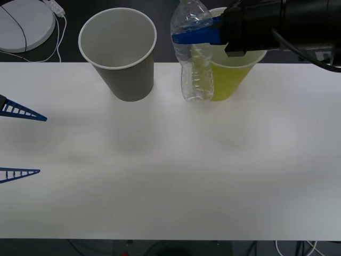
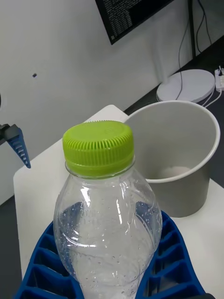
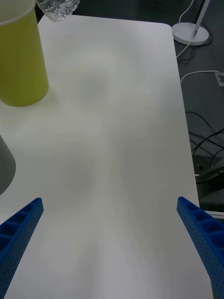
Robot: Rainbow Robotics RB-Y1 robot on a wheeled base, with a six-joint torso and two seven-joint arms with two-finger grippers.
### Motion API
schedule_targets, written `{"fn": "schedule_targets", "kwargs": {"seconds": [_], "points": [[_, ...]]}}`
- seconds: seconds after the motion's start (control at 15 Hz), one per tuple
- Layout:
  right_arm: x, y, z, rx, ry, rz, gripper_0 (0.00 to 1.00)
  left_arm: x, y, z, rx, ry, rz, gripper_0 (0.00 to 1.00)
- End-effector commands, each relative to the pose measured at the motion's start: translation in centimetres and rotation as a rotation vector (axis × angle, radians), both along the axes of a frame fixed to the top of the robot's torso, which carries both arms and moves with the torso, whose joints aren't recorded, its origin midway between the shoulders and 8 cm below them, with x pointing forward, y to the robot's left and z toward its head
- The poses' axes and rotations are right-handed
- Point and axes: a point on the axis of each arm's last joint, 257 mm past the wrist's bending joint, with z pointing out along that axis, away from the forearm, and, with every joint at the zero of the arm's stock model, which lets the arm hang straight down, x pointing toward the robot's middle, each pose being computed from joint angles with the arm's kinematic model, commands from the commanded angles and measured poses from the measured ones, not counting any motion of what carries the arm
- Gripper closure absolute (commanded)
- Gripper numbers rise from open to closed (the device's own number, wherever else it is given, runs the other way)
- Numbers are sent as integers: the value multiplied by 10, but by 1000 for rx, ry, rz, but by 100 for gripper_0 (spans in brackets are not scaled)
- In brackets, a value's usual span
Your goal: Put the can into the green bin and the plastic bottle into the gray bin
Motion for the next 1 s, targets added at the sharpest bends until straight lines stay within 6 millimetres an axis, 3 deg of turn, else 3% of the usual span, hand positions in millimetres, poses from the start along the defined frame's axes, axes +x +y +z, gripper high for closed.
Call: {"fn": "schedule_targets", "kwargs": {"seconds": [0.07,1.0], "points": [[8,6,6,-17,14,1,100,0,0,0,0,0,0,0],[36,39,28,-205,65,-2,100,0,0,0,0,0,0,0]]}}
